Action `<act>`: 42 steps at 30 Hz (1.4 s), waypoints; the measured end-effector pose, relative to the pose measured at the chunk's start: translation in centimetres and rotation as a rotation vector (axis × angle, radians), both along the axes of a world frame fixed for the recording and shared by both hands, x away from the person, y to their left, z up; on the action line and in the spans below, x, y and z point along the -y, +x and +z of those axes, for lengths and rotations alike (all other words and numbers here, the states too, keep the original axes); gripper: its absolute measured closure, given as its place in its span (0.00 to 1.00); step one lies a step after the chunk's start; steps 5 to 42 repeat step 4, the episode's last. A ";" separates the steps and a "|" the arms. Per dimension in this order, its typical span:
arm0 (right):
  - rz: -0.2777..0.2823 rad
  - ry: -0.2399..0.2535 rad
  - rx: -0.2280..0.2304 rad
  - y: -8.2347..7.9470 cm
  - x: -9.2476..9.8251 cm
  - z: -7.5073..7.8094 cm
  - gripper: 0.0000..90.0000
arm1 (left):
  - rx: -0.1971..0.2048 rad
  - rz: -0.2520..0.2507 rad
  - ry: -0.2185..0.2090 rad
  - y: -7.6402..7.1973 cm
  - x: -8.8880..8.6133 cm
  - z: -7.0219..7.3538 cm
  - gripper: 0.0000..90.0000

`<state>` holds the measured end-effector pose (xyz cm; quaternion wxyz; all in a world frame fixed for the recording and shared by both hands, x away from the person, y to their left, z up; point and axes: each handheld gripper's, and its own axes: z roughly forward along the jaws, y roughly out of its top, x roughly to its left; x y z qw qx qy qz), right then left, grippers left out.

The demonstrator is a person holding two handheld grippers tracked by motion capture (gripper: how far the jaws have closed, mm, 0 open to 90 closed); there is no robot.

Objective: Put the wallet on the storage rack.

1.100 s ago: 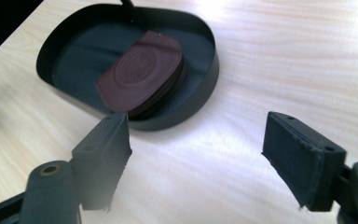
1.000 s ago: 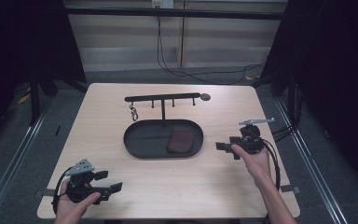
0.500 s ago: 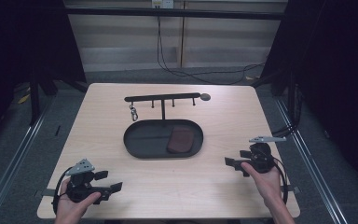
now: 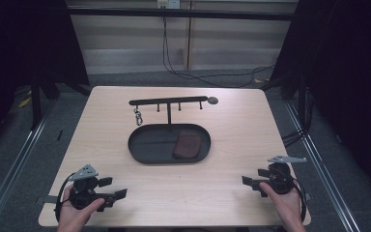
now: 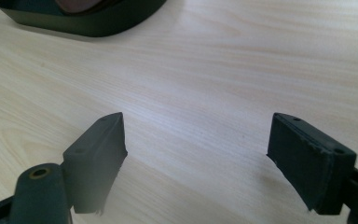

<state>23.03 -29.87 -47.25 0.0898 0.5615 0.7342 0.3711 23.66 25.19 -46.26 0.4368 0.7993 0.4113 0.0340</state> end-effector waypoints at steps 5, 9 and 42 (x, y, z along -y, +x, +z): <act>-0.037 -0.050 -0.027 0.6 0.5 -0.9 0.22 | 0.015 -0.002 0.014 -0.1 0.0 0.1 0.22; -0.037 -0.050 -0.027 0.6 0.5 -0.9 0.22 | 0.015 -0.002 0.014 -0.1 0.0 0.1 0.22; -0.037 -0.050 -0.027 0.6 0.5 -0.9 0.22 | 0.015 -0.002 0.014 -0.1 0.0 0.1 0.22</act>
